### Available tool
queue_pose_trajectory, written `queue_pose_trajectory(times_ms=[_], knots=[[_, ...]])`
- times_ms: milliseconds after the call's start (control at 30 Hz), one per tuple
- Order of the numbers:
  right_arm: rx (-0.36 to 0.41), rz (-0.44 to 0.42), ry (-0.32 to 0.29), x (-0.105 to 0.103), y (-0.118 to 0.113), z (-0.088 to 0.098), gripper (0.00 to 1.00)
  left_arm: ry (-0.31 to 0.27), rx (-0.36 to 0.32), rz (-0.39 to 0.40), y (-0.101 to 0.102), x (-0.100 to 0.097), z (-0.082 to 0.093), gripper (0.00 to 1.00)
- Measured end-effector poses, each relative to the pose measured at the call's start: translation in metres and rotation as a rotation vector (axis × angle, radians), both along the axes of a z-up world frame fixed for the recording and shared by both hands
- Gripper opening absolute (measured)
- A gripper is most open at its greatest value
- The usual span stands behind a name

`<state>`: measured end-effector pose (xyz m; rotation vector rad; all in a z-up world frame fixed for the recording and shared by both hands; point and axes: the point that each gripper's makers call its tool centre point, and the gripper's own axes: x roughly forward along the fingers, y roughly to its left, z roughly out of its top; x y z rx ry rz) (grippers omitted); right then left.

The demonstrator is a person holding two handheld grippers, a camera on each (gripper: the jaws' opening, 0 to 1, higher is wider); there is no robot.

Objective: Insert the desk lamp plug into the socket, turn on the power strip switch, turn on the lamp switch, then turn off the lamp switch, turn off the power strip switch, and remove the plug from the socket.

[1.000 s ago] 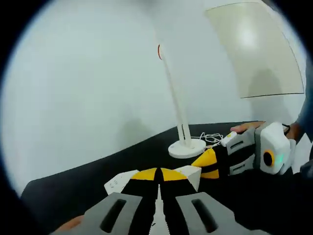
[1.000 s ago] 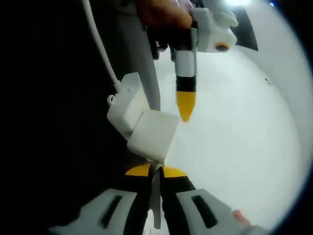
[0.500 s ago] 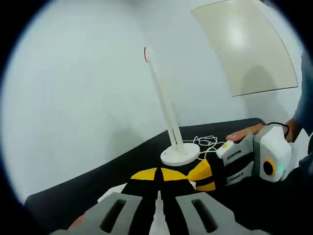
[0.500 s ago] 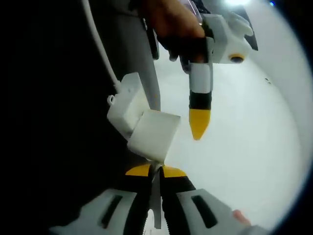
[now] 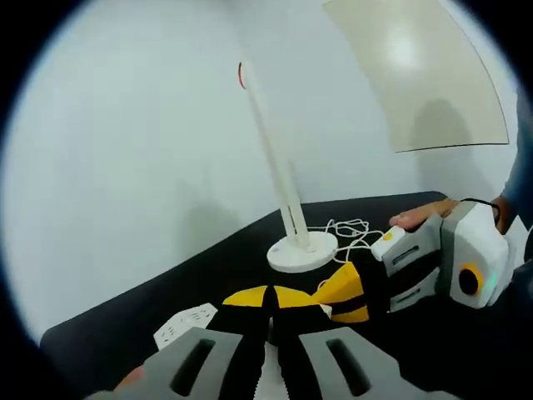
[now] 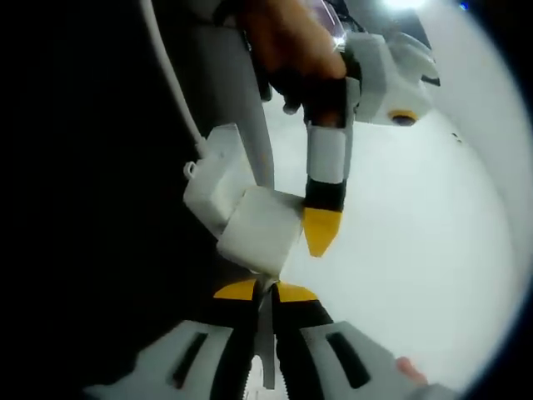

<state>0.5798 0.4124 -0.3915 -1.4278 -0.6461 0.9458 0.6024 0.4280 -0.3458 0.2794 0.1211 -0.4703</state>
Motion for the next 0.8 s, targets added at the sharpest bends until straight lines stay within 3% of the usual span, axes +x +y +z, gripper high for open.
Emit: queue_pose_trajectory(times_ms=[467,667,800], knots=[[-0.007,-0.009,-0.014,0.003,0.003,0.0,0.09,0.041,0.045,-0.025,-0.006,0.004,-0.005,0.0],[0.012,0.015,-0.025,0.0,0.003,0.006,0.09,0.07,-0.004,-0.02,0.001,0.002,-0.006,0.0],[0.021,0.024,-0.043,-0.006,0.005,0.012,0.08,0.027,-0.068,-0.039,0.004,-0.003,-0.003,0.0]])
